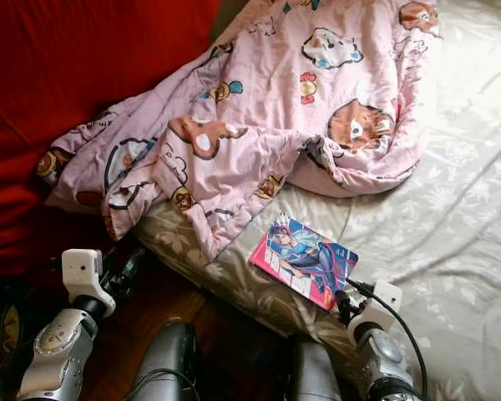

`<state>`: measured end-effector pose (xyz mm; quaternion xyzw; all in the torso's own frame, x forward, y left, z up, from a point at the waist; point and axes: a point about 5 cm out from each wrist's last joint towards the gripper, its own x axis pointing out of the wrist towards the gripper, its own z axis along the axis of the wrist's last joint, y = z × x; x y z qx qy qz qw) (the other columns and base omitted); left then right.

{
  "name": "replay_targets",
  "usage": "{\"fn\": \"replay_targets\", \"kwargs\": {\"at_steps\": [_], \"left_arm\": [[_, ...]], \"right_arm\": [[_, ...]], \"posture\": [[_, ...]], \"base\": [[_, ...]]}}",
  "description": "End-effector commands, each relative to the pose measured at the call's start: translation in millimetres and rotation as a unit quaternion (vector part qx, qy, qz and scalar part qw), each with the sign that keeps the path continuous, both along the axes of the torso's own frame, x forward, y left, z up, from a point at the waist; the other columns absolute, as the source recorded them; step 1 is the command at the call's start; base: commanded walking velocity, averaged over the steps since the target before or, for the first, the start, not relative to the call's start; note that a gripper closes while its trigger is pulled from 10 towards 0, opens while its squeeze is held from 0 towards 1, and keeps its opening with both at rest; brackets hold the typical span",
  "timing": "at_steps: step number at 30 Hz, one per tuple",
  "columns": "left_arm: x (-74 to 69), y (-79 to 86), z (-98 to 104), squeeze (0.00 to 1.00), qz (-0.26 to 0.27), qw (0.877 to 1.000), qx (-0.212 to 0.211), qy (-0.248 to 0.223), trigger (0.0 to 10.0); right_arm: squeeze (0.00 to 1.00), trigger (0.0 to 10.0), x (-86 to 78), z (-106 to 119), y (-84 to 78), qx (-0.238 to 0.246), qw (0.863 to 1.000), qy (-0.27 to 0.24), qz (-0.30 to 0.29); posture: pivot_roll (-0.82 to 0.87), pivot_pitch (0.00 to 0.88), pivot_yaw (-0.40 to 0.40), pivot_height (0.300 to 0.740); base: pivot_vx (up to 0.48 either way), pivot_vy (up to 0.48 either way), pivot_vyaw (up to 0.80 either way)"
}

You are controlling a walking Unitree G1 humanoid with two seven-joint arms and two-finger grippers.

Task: Clean up the room

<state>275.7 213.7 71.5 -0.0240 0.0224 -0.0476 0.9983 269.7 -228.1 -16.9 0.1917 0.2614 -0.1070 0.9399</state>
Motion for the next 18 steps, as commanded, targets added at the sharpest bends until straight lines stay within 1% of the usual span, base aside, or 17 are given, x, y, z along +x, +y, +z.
{"fn": "replay_targets", "kwargs": {"at_steps": [1, 10, 11, 12, 13, 14, 18], "left_arm": [[-9.2, 6.2, -8.4, 0.00, 0.011, 1.000, -0.001, 0.020, 10.0], [-9.9, 8.5, -8.1, 0.00, 0.011, 1.000, 0.006, 0.024, 10.0], [-9.9, 8.5, -8.1, 0.00, 0.011, 1.000, 0.006, 0.024, 10.0], [-10.0, 8.6, -8.2, 0.00, 0.011, 1.000, 0.006, 0.025, 10.0], [-10.0, 8.6, -8.2, 0.00, 0.011, 1.000, 0.006, 0.025, 10.0], [-10.2, 8.7, -8.4, 0.00, 0.012, 1.000, 0.006, 0.025, 10.0], [-10.9, 8.5, -9.3, 0.00, 0.012, 1.000, 0.007, 0.027, 10.0]], "right_arm": [[0.00, 10.0, -13.6, -12.2, 1.8, 0.010, 1.000, 0.026, -0.007], [0.00, 10.0, -16.8, -15.7, 7.0, 0.030, 0.999, 0.025, 0.000], [0.00, 7.2, -16.9, -15.9, 7.6, 0.026, 0.999, 0.026, 0.003], [0.00, 1.2, -17.0, -16.0, 7.9, 0.024, 0.999, 0.027, 0.004], [0.00, 1.2, -17.0, -16.0, 7.9, 0.024, 0.999, 0.027, 0.004], [0.00, 0.0, -17.1, -16.1, 7.8, 0.022, 0.999, 0.027, 0.001], [0.00, 0.0, -17.2, -16.1, 7.4, 0.022, 0.999, 0.026, -0.009]], "posture": [[0.13, 0.353, 0.034, 0.641], [0.13, 0.352, 0.041, 0.641], [0.14, 0.352, 0.043, 0.641], [0.14, 0.352, 0.044, 0.641], [0.14, 0.352, 0.044, 0.641], [0.14, 0.351, 0.045, 0.641], [0.14, 0.349, 0.046, 0.641]], "base": [[0.000, 0.000, 0.00], [0.000, 0.000, 0.00], [0.000, 0.000, 0.00], [0.000, 0.000, 0.00], [0.000, 0.000, 0.00], [0.000, 0.000, 0.00], [0.000, 0.000, 0.00]]}}
